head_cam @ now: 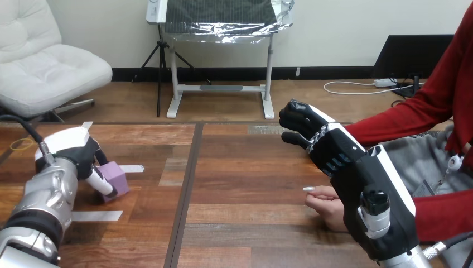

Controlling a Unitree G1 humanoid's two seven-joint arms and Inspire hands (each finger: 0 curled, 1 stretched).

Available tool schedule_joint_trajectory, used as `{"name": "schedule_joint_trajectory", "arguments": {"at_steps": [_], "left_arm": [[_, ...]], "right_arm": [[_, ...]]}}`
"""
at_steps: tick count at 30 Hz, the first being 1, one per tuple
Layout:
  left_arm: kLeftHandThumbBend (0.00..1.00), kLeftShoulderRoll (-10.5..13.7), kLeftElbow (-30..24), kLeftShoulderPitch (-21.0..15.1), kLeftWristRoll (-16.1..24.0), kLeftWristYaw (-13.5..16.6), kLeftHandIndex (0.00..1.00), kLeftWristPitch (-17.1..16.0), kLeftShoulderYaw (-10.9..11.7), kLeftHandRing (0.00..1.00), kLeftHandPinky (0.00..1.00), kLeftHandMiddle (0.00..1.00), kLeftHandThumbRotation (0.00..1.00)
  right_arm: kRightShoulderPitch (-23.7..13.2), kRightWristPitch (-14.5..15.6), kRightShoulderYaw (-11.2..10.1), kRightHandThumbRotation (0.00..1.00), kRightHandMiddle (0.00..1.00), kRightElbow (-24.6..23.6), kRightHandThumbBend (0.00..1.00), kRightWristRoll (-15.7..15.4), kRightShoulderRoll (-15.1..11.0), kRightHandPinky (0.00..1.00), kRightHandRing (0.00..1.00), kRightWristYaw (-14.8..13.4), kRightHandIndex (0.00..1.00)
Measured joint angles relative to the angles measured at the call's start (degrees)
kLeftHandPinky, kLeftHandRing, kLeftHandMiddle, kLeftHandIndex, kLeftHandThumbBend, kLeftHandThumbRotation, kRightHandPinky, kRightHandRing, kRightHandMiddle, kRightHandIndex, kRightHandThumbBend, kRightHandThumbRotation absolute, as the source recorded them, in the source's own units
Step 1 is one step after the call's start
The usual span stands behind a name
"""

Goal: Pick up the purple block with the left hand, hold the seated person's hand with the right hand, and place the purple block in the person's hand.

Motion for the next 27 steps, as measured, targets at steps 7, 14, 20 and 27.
{"name": "schedule_joint_trajectory", "arguments": {"at_steps": [7,14,20,27], "left_arm": [[0.70,-0.10,0.00,0.00,-1.22,1.93,0.49,-0.74,0.24,0.34,0.25,0.43,0.00],[0.69,-0.22,0.00,0.00,-1.85,3.13,0.47,-1.48,0.27,0.40,0.31,0.47,0.00],[0.70,-0.26,-0.01,0.00,-2.29,3.81,0.46,-2.01,0.27,0.41,0.32,0.48,0.00],[0.71,-0.27,-0.01,0.00,-2.41,3.81,0.46,-2.03,0.27,0.40,0.31,0.47,0.00]], "right_arm": [[0.00,0.22,-0.02,1.00,0.88,-0.13,0.99,0.01,-0.05,0.85,0.90,0.00,0.87],[0.00,0.35,-0.01,1.00,0.89,-0.19,0.98,0.03,-0.20,0.85,0.90,0.01,0.88],[0.00,0.40,-0.01,1.00,0.89,-0.26,0.98,0.09,-0.44,0.85,0.90,0.03,0.88],[0.00,0.40,-0.01,1.00,0.89,-0.37,0.98,0.25,-0.88,0.85,0.90,0.03,0.88]]}}
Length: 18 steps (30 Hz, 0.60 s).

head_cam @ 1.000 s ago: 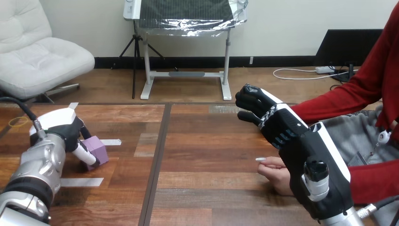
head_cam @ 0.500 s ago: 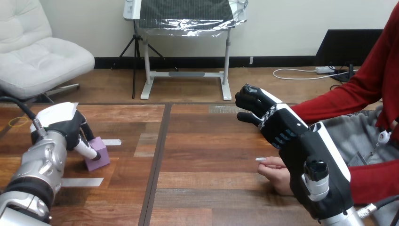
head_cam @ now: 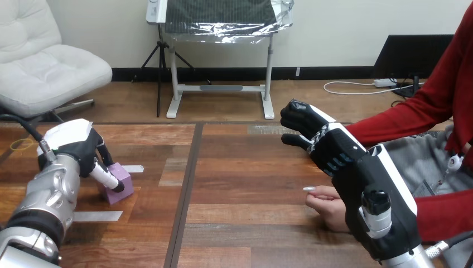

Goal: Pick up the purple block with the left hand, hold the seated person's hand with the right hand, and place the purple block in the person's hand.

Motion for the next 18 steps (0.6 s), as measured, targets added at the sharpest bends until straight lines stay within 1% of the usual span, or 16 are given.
{"name": "schedule_joint_trajectory", "arguments": {"at_steps": [18], "left_arm": [[0.73,-0.10,0.02,0.00,-1.06,0.00,0.45,0.03,0.00,0.40,0.31,0.47,0.00]], "right_arm": [[0.00,0.00,0.00,1.00,0.89,0.00,0.98,0.18,-0.68,0.86,0.90,0.00,0.88]]}}
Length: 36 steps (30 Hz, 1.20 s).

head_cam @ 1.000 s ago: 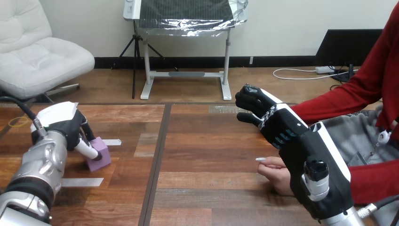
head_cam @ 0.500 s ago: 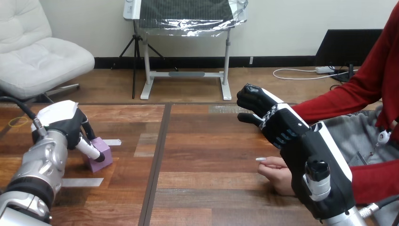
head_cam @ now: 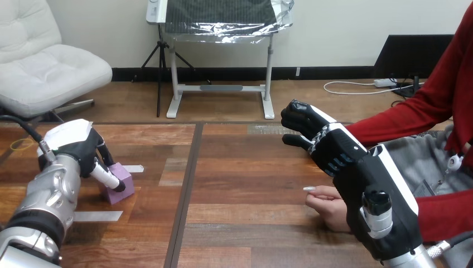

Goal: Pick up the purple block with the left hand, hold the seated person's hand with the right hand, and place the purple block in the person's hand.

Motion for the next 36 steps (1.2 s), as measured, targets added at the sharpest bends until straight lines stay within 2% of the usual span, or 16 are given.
{"name": "schedule_joint_trajectory", "arguments": {"at_steps": [10,25,28,34,36], "left_arm": [[0.74,-0.13,-0.01,0.00,-0.22,0.14,0.45,-0.04,0.01,0.37,0.28,0.44,0.00],[0.72,-0.20,-0.01,0.00,-0.68,0.11,0.46,0.13,0.01,0.38,0.29,0.45,0.00],[0.73,-0.27,-0.01,-0.09,-0.68,-0.13,0.48,0.58,0.00,0.36,0.28,0.45,0.00],[0.78,-0.70,0.00,-1.13,-0.30,-1.87,0.56,3.24,-0.29,0.42,0.31,0.52,0.00],[0.80,-0.78,0.01,-1.57,-0.05,-2.69,0.58,4.15,-0.44,0.44,0.32,0.54,0.03]], "right_arm": [[0.00,-0.01,0.00,1.00,0.88,0.00,0.97,0.03,-0.01,0.86,0.90,-0.01,0.88],[-0.01,-0.01,0.00,1.00,0.89,0.00,0.97,0.03,-0.01,0.85,0.90,0.00,0.89],[-0.01,-0.01,0.00,1.00,0.89,0.00,0.96,0.03,-0.01,0.85,0.90,0.00,0.89],[-0.02,-0.01,0.00,1.00,0.89,0.00,0.96,0.03,-0.02,0.85,0.90,0.00,0.88],[-0.01,-0.01,0.00,1.00,0.89,0.00,0.96,0.02,-0.01,0.85,0.90,-0.01,0.88]]}}
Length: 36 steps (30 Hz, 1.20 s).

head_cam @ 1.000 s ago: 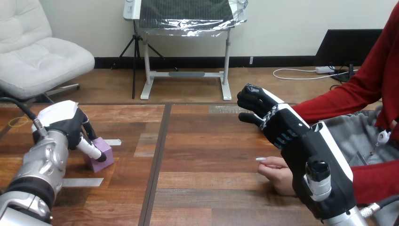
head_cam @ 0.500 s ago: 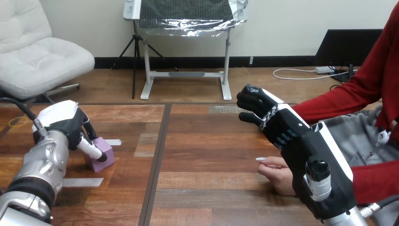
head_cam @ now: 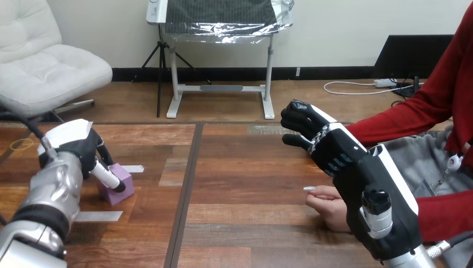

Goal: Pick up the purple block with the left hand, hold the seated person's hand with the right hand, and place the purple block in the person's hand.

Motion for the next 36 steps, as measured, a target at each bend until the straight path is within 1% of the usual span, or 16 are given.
{"name": "schedule_joint_trajectory", "arguments": {"at_steps": [1,2,4,7,10,11,15,18,23,28,36], "left_arm": [[0.80,-0.03,0.00,-0.17,0.08,-0.37,0.59,0.36,-0.09,0.45,0.32,0.55,0.04],[0.82,-0.06,0.00,-0.38,0.16,-0.74,0.62,0.75,-0.19,0.48,0.34,0.58,0.08],[0.83,-0.12,0.00,-0.70,0.48,-1.38,0.64,1.44,-0.42,0.50,0.35,0.60,0.11],[0.86,-0.28,0.00,-1.13,1.40,-2.18,0.68,2.44,-1.02,0.58,0.40,0.66,0.17],[0.88,-0.39,0.00,-1.37,2.86,-2.70,0.72,3.33,-2.24,0.66,0.47,0.72,0.23],[0.89,-0.42,0.00,-1.39,3.38,-2.86,0.74,3.59,-2.57,0.70,0.52,0.74,0.26],[0.91,-0.60,0.00,-1.40,4.96,-3.42,0.76,4.58,-3.80,0.75,0.59,0.78,0.30],[0.92,-0.71,0.09,-1.39,5.45,-3.71,0.77,5.16,-4.61,0.77,0.63,0.79,0.33],[0.93,-0.82,0.13,-1.39,5.94,-4.14,0.78,5.85,-4.89,0.78,0.67,0.80,0.35],[0.93,-0.84,0.13,-1.40,6.26,-4.22,0.78,6.42,-4.95,0.79,0.68,0.80,0.37],[0.92,-0.84,0.12,-1.40,6.59,-4.43,0.78,7.03,-4.95,0.78,0.66,0.79,0.37]], "right_arm": [[0.00,0.00,0.00,1.00,0.89,0.00,0.96,0.00,0.00,0.85,0.90,0.00,0.88],[0.00,0.00,0.00,1.00,0.89,0.00,0.96,0.00,0.00,0.85,0.90,-0.01,0.88],[0.00,0.00,-0.02,1.00,0.89,0.00,0.96,0.00,0.00,0.85,0.90,-0.01,0.88],[0.00,0.00,-0.03,1.00,0.89,0.00,0.96,0.00,-0.01,0.86,0.90,-0.01,0.88],[0.00,0.00,-0.02,1.00,0.89,0.00,0.96,0.00,-0.01,0.86,0.90,0.00,0.88],[0.00,0.00,-0.02,1.00,0.89,0.00,0.96,0.00,-0.01,0.86,0.90,0.00,0.88],[0.00,0.00,-0.03,1.00,0.89,0.00,0.97,0.00,-0.01,0.86,0.90,0.00,0.88],[0.00,0.00,-0.02,1.00,0.89,0.00,0.97,0.00,0.00,0.86,0.90,0.00,0.88],[0.00,0.00,-0.02,1.00,0.89,0.00,0.97,-0.01,0.00,0.86,0.90,0.00,0.88],[0.00,0.00,-0.02,1.00,0.89,0.00,0.97,-0.01,0.00,0.86,0.90,0.00,0.88],[0.00,-0.01,-0.02,1.00,0.89,0.00,0.96,-0.01,0.00,0.86,0.90,0.00,0.88]]}}
